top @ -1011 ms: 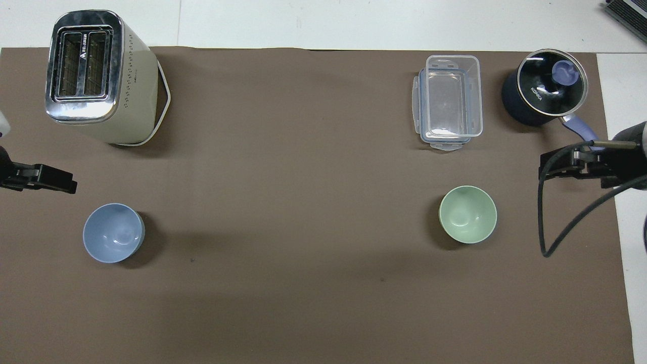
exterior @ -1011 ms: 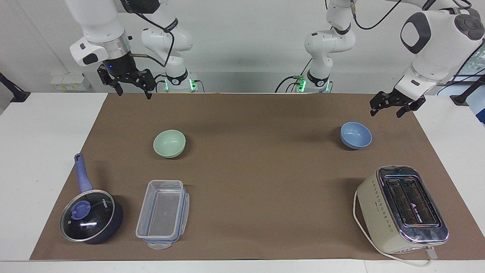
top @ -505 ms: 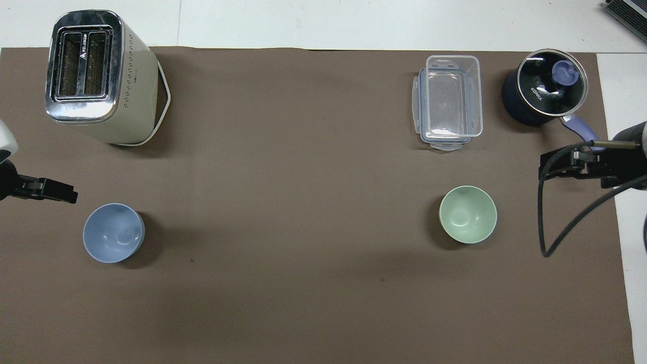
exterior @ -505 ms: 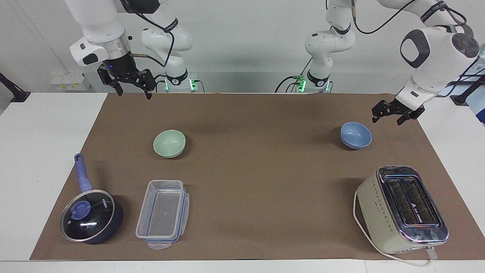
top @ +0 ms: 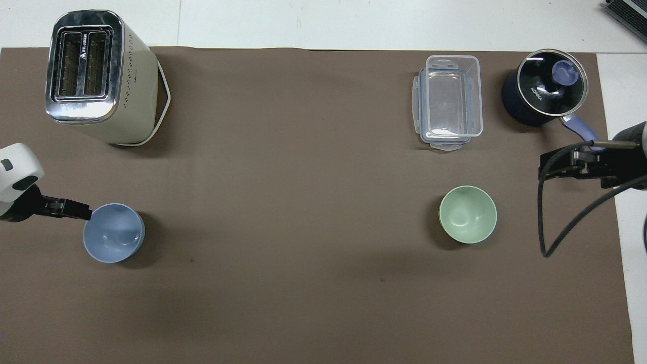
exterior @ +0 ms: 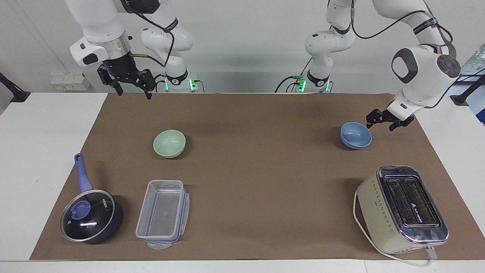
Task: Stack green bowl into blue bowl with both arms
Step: 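Close the left gripper on the blue bowl rim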
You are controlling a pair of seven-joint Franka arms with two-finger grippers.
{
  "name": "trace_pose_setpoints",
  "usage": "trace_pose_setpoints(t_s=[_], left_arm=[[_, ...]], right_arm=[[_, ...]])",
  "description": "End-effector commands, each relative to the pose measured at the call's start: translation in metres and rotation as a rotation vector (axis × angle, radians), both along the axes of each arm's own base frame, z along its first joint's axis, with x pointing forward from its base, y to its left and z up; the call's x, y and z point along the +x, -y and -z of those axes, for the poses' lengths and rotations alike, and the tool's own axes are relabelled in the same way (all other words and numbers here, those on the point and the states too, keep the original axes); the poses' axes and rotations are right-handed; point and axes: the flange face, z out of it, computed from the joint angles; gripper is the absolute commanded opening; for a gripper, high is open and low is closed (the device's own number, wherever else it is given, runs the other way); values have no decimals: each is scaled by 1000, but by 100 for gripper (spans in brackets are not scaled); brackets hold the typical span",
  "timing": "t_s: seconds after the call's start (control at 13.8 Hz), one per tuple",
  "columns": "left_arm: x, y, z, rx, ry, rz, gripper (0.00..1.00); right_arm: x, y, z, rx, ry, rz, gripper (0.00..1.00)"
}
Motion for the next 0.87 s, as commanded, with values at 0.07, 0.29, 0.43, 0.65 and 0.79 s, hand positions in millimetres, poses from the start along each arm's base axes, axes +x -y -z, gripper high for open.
trace_pose_setpoints(t_s=[0.07, 0.29, 0.43, 0.65, 0.79], left_arm=[[-22, -11, 38, -11, 17, 6, 100], [-32, -10, 60, -17, 14, 0, 100], [-35, -10, 71, -20, 4, -2, 100], [-38, -9, 90, -25, -14, -4, 100], [-45, -8, 102, -23, -13, -6, 86]], right_arm=[[-7, 1, 0, 3, 7, 13, 100], [-7, 1, 0, 3, 6, 12, 100], [-6, 4, 0, 3, 7, 18, 100], [-6, 8, 0, 3, 7, 27, 100], [-6, 7, 0, 3, 5, 30, 100]])
